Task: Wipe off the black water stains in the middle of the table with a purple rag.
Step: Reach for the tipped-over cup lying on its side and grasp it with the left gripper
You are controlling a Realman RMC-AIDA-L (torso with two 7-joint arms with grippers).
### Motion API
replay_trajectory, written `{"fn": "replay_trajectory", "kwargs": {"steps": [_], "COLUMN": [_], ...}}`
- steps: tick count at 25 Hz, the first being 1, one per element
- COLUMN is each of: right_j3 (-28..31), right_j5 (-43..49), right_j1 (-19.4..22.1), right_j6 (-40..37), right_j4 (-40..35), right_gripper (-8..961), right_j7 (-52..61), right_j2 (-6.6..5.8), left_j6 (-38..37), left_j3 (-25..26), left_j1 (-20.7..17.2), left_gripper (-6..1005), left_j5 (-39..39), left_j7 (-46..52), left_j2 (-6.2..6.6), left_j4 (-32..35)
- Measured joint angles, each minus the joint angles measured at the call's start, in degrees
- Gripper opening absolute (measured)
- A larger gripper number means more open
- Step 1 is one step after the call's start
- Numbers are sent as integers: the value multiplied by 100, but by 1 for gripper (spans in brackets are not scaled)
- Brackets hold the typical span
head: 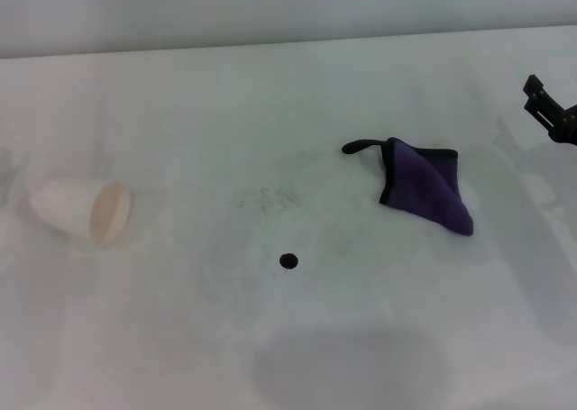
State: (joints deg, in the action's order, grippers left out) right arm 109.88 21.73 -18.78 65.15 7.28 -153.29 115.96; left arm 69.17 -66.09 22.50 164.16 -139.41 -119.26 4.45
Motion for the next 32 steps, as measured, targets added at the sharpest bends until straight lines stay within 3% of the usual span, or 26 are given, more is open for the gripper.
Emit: {"fn": "replay_trajectory", "kwargs": {"steps": [27, 30, 32], "right_j3": [16, 16, 16], "right_j5": [-2, -2, -2], "right_j1": [-3, -6, -22], "right_j6": [-65, -65, -65], "right_j4": [-7, -3, 4], "right_gripper": [867, 867, 867], "right_j7": [1, 6, 13], "right_j2": [14, 14, 14], "left_j6": [66, 66, 35], "left_j3": [-10, -49, -74], "left_j1": [-12, -1, -14], "left_gripper": [887, 887, 886], "left_j5": [6, -101, -412], "left_j7": [-48, 118, 539], "left_j2": [-4, 39, 144], "left_j4": [143, 489, 828]}}
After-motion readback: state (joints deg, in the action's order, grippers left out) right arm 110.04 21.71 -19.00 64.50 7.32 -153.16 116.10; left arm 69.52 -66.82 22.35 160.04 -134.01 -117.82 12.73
